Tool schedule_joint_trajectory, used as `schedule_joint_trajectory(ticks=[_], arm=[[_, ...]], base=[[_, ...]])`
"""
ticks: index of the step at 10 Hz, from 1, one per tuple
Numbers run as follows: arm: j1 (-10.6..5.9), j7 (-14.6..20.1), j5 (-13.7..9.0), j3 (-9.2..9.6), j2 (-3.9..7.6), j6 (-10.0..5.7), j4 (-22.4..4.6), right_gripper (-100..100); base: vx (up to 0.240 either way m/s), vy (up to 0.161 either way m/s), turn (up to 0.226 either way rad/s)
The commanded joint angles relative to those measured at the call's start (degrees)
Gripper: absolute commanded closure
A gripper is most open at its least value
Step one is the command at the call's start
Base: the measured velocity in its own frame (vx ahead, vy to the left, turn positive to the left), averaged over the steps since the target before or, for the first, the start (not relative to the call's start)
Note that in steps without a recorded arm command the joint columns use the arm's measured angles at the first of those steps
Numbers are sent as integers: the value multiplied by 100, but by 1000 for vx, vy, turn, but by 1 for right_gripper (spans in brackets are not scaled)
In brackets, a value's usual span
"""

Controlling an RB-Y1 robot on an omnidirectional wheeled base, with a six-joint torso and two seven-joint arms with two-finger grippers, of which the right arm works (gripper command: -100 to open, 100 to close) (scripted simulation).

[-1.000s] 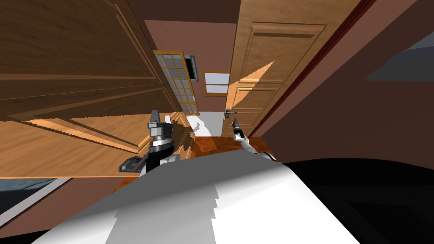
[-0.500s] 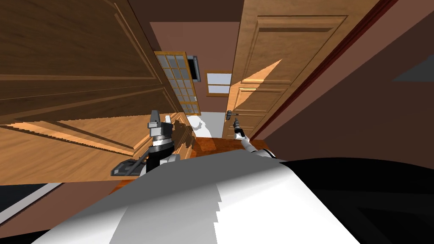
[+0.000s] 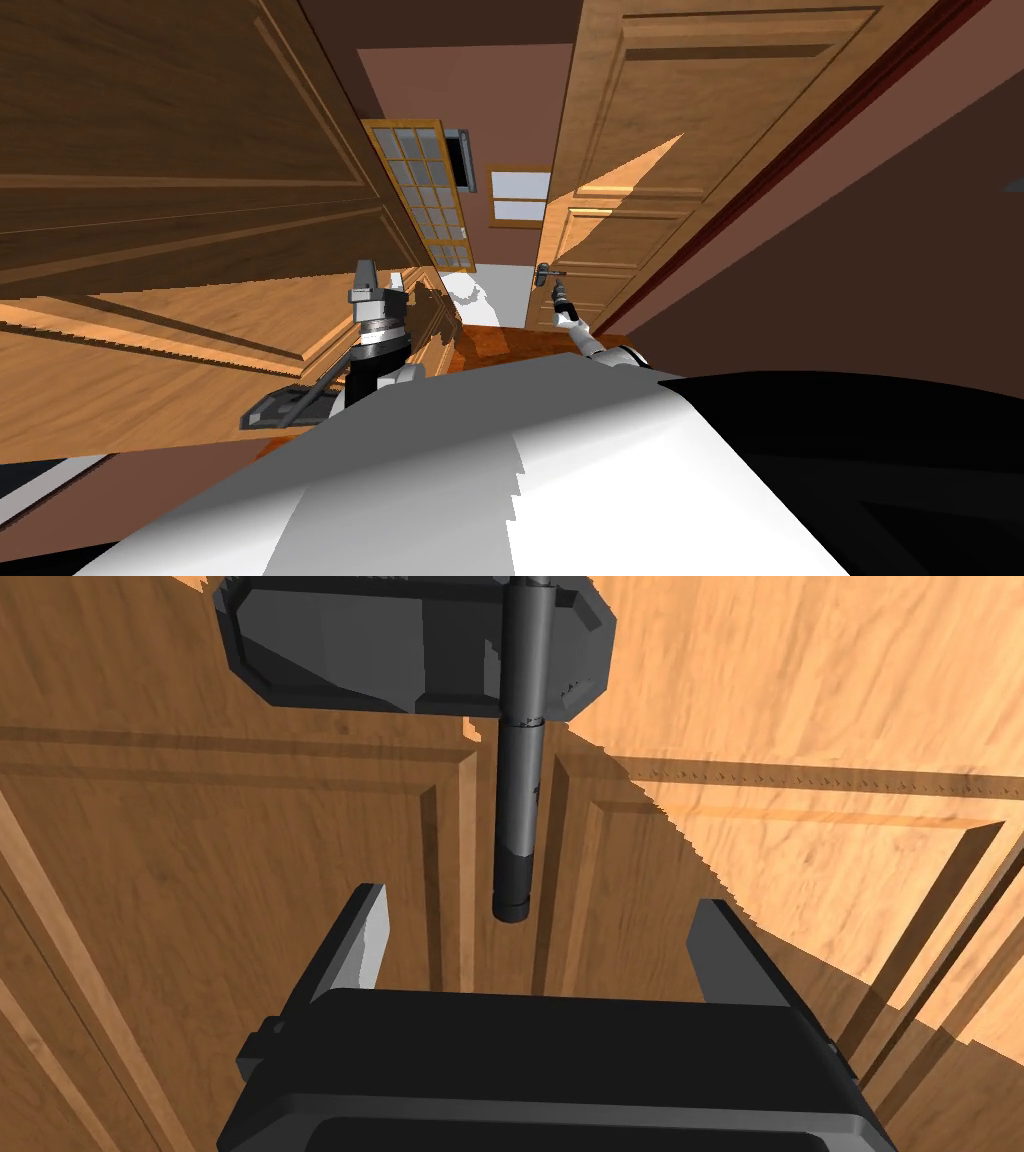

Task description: Pull the door open

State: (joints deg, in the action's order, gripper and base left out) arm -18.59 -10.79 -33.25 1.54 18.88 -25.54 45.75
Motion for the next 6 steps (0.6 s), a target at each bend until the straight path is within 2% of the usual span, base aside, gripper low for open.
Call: schedule_joint_trajectory(ticks=[1, 2, 5, 6], arm=[[63, 117, -25, -35, 138, -45, -54, -100], [82, 152, -33, -45, 179, -58, -70, -100], [213, 395, -85, -117, 465, -151, -181, -100], [234, 434, -93, -128, 512, -166, -199, -100]], base=[[118, -34, 155], [196, -11, 144], [194, -17, 141], [160, -25, 113]])
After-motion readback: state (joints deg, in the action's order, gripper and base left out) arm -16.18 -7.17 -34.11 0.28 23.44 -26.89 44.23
